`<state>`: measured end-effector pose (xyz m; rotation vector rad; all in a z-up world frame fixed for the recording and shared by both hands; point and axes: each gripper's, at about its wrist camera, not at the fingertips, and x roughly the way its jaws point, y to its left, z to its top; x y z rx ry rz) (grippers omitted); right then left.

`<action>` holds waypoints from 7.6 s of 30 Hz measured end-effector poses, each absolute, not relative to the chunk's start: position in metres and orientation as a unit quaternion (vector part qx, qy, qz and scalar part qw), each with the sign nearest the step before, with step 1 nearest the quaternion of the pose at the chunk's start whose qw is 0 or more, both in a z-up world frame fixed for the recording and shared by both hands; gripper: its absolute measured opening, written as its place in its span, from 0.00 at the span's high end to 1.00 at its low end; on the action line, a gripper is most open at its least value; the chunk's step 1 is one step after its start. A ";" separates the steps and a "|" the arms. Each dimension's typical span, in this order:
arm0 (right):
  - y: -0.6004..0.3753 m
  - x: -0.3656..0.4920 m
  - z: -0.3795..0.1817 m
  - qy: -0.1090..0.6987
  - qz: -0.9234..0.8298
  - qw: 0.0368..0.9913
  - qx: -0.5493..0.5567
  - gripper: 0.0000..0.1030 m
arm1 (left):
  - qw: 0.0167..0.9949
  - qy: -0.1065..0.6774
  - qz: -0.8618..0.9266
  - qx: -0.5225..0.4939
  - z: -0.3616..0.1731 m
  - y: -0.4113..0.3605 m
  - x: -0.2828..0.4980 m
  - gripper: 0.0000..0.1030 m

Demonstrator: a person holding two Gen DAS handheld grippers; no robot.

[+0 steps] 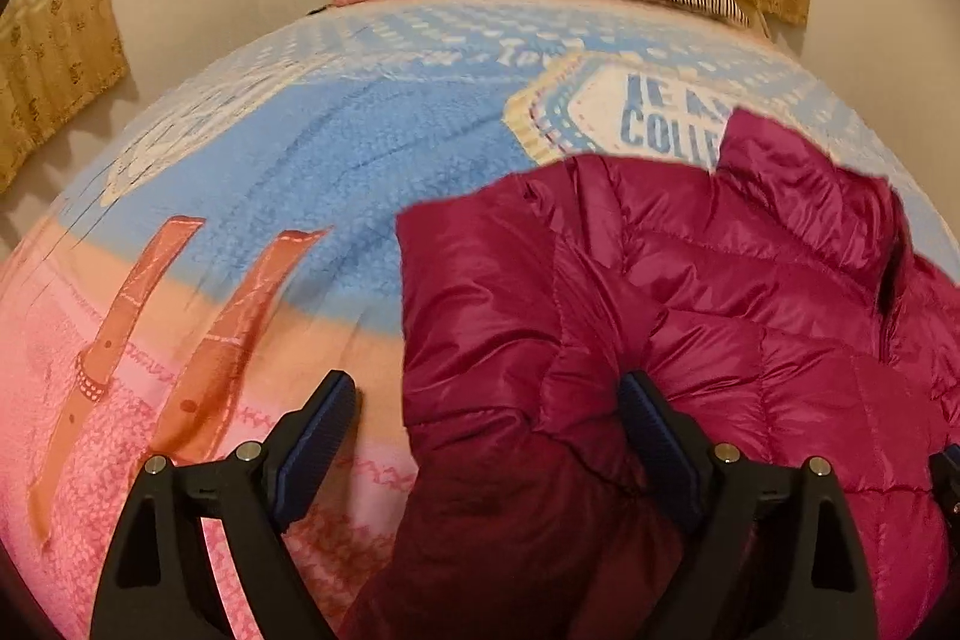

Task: Fold large clothes

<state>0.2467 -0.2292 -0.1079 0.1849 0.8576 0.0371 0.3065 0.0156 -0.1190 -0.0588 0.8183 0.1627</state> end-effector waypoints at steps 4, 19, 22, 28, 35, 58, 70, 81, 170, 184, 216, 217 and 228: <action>-0.225 0.262 -0.077 0.430 0.026 0.898 0.084 0.32 | 0.939 0.324 0.093 -0.066 -0.099 0.026 0.280 0.12; -0.264 0.441 -0.082 0.491 -0.086 0.842 0.206 0.16 | 0.938 0.338 0.069 -0.046 -0.103 0.011 0.289 0.12; -0.261 0.446 -0.098 0.519 -0.092 0.828 0.193 0.22 | 0.937 0.340 0.066 -0.042 -0.104 0.008 0.290 0.12; -0.277 0.413 -0.075 0.515 -0.071 0.837 0.172 0.82 | 0.936 0.343 0.066 -0.053 -0.105 0.013 0.290 0.12; -0.310 0.360 -0.103 0.533 -0.092 0.823 0.172 0.93 | 0.932 0.350 0.063 -0.072 -0.107 0.021 0.292 0.12; -0.304 0.312 -0.126 0.395 -0.078 0.903 0.150 0.94 | 0.901 0.413 -0.112 0.077 -0.055 -0.169 0.396 0.11; -0.308 0.309 -0.127 0.389 -0.066 0.902 0.173 0.94 | 0.885 0.462 0.010 0.055 -0.085 -0.098 0.376 0.82; -0.312 0.309 -0.128 0.388 -0.061 0.902 0.180 0.94 | 0.912 0.400 0.009 -0.092 -0.118 -0.062 0.332 0.81; -0.322 0.106 0.017 0.271 -0.023 0.956 0.110 0.46 | 0.912 0.364 -0.189 -0.017 -0.019 0.044 0.201 0.23; -0.360 -0.138 0.066 0.271 -0.052 0.957 0.093 0.38 | 0.885 0.400 -0.231 -0.055 -0.071 0.115 0.032 0.23; -0.299 -0.097 -0.122 0.513 0.040 0.857 0.019 0.72 | 0.832 0.482 -0.259 -0.094 -0.157 0.118 -0.042 0.23; -0.295 -0.102 -0.123 0.513 0.041 0.858 0.003 0.74 | 0.831 0.483 -0.258 -0.096 -0.158 0.120 -0.043 0.23; -0.302 -0.108 -0.126 0.493 0.046 0.867 0.059 0.73 | 0.837 0.469 -0.254 -0.126 -0.153 0.146 -0.044 0.23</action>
